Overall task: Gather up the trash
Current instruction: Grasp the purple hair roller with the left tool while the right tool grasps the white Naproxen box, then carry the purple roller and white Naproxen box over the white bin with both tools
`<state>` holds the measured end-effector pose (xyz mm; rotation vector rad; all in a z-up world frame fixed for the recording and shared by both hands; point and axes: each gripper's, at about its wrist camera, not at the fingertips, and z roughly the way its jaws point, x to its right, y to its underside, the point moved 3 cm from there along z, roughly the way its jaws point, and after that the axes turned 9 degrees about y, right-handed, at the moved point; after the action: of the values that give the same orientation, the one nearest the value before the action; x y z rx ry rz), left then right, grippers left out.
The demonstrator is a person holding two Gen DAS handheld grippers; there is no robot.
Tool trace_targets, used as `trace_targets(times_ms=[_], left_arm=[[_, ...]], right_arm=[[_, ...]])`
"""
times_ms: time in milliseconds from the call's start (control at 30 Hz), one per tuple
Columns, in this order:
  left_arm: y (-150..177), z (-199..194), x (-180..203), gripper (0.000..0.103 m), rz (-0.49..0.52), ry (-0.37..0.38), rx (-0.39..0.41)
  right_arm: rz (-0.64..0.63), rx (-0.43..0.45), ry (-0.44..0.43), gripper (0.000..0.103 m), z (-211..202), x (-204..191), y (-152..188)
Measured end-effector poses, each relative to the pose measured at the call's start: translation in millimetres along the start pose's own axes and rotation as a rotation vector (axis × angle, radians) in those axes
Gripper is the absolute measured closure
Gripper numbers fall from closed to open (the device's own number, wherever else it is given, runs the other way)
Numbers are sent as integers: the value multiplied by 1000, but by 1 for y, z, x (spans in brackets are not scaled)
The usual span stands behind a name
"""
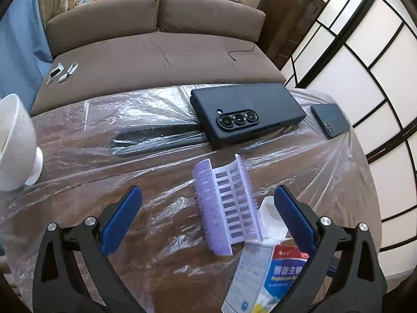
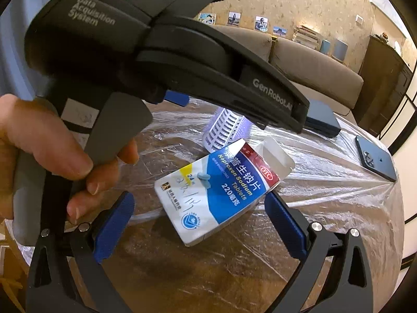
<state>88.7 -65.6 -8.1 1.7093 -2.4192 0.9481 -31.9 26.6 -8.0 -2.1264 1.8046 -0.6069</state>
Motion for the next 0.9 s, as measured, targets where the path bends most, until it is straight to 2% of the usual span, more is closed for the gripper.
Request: trace_targets(times_ms=[133, 267, 367, 533, 767, 900], left_arm=[[-3, 8, -3, 3, 22, 2, -16], [-5, 12, -1, 14, 50, -1, -19], [-6, 13, 1, 25, 73, -10, -17], [-6, 12, 2, 53, 83, -2, -9], [-5, 5, -4, 57, 66, -5, 15], [-2, 1, -5, 58, 73, -8, 16]], right_arm=[[6, -8, -15, 6, 7, 0, -6], [5, -21, -21, 20, 15, 8, -9], [15, -35, -29, 25, 19, 9, -9], [27, -36, -41, 29, 21, 13, -8], [37, -33, -56, 40, 11, 18, 1], [46, -36, -69, 42, 4, 14, 12]])
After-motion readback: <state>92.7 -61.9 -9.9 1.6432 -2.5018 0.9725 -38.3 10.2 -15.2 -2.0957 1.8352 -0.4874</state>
